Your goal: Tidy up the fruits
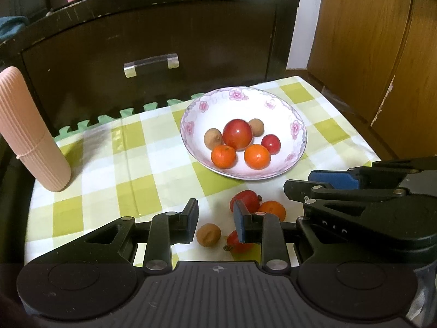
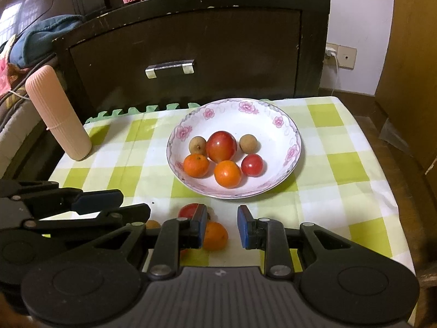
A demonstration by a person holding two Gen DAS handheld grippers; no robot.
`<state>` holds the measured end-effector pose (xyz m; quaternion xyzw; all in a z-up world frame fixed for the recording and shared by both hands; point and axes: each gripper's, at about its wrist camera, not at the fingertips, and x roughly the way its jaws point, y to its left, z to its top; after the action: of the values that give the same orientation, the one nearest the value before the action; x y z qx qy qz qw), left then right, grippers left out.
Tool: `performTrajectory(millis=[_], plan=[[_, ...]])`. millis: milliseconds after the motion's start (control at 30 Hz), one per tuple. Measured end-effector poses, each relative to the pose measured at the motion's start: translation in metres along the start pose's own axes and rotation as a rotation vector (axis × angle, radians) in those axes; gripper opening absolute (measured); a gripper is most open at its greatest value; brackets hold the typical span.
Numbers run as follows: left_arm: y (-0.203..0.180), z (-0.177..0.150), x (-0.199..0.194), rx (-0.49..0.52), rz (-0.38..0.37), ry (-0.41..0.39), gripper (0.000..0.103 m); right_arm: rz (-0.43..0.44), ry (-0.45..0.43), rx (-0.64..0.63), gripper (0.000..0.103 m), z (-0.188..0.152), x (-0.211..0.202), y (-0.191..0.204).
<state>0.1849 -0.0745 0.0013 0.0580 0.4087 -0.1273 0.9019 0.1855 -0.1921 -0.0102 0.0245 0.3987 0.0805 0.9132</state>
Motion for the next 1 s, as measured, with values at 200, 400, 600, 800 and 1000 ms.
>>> performTrajectory(millis=[200,400,600,800,1000], plan=[[0.003,-0.005,0.003,-0.001,0.002,0.014,0.035,0.003,0.016,-0.013,0.025,-0.002,0.005,0.003],[0.007,-0.010,0.009,0.000,0.006,0.038,0.036,0.010,0.042,-0.025,0.025,-0.005,0.013,0.007],[0.012,-0.017,0.014,0.006,0.005,0.062,0.041,0.029,0.077,-0.045,0.025,-0.011,0.022,0.011],[0.017,-0.020,0.017,-0.001,-0.002,0.075,0.053,0.044,0.099,-0.041,0.026,-0.013,0.026,0.005],[0.008,-0.024,0.018,0.058,-0.035,0.076,0.064,0.049,0.087,-0.008,0.030,-0.009,0.019,-0.011]])
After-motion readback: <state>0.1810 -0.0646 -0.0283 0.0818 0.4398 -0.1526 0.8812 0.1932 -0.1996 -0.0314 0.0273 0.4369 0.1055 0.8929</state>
